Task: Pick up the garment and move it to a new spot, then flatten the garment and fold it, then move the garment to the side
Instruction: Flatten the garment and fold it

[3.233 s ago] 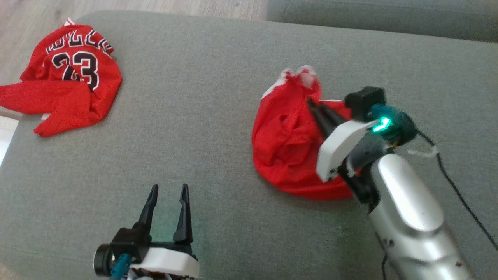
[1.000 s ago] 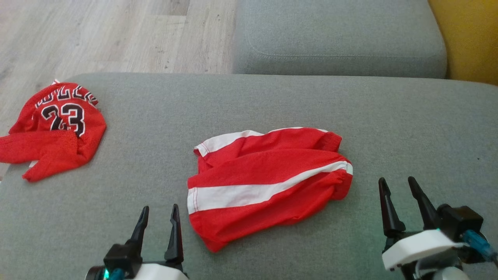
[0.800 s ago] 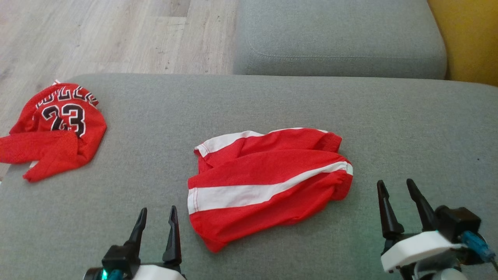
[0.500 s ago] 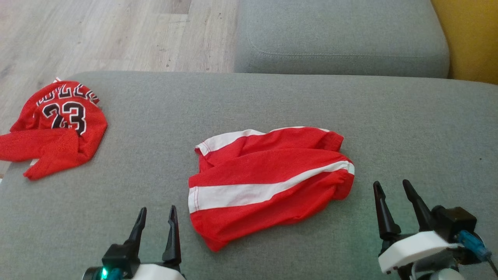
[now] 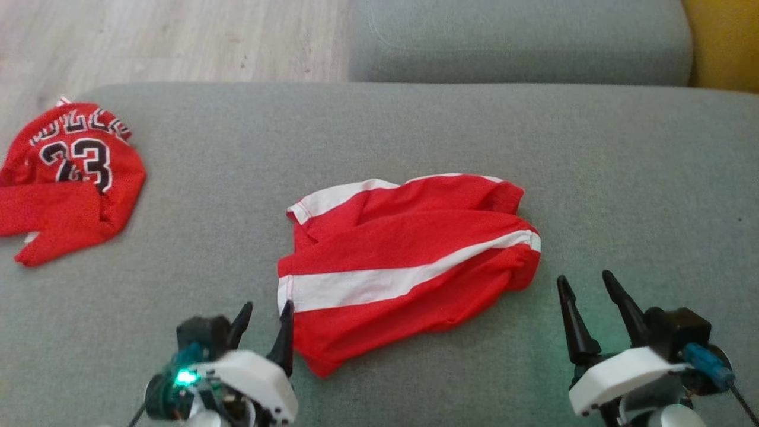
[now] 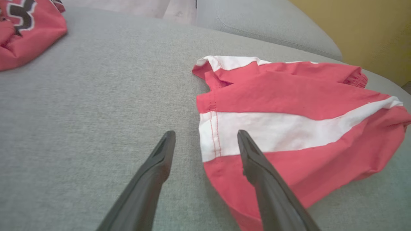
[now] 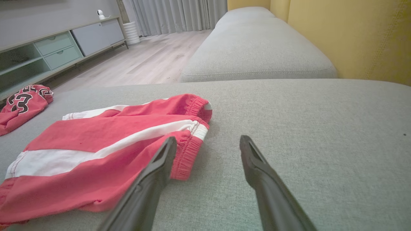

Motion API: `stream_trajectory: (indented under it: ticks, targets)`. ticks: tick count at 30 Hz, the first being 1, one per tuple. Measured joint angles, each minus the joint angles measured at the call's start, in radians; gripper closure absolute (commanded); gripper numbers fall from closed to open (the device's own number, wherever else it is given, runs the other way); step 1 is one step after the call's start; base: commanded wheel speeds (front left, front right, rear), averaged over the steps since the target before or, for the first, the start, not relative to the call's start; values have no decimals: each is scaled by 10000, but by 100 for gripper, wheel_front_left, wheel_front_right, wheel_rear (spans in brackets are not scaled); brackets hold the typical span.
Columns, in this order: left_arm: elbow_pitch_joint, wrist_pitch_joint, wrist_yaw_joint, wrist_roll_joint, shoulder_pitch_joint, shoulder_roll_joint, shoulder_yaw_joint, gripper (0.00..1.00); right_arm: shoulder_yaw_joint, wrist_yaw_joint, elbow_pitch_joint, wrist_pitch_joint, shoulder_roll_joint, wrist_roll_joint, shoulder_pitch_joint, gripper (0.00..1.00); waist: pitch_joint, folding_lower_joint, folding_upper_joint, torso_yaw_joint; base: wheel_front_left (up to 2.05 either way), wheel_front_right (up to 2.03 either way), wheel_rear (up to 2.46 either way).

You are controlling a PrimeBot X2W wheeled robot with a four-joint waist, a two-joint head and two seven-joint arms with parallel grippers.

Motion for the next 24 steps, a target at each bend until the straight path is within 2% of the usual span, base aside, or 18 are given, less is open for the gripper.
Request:
stream_trajectory:
  ticks: [10, 22, 24]
  targets:
    - [750, 773, -188, -746, -658, -349, 29, 0, 81, 0, -42, 98, 2, -192, -440, 0, 635, 0, 0, -505, 0, 0, 0]
    - [754, 539, -529, -980, -970, -558, 38, 0, 63, 2, -38, 94, 0, -215, -519, 0, 910, -1, 0, -659, 0, 0, 0]
    - [704, 539, -529, -982, -1066, -585, 29, 16, 59, 2, -29, 94, 0, -215, -620, 0, 930, -1, 0, -646, 0, 0, 0]
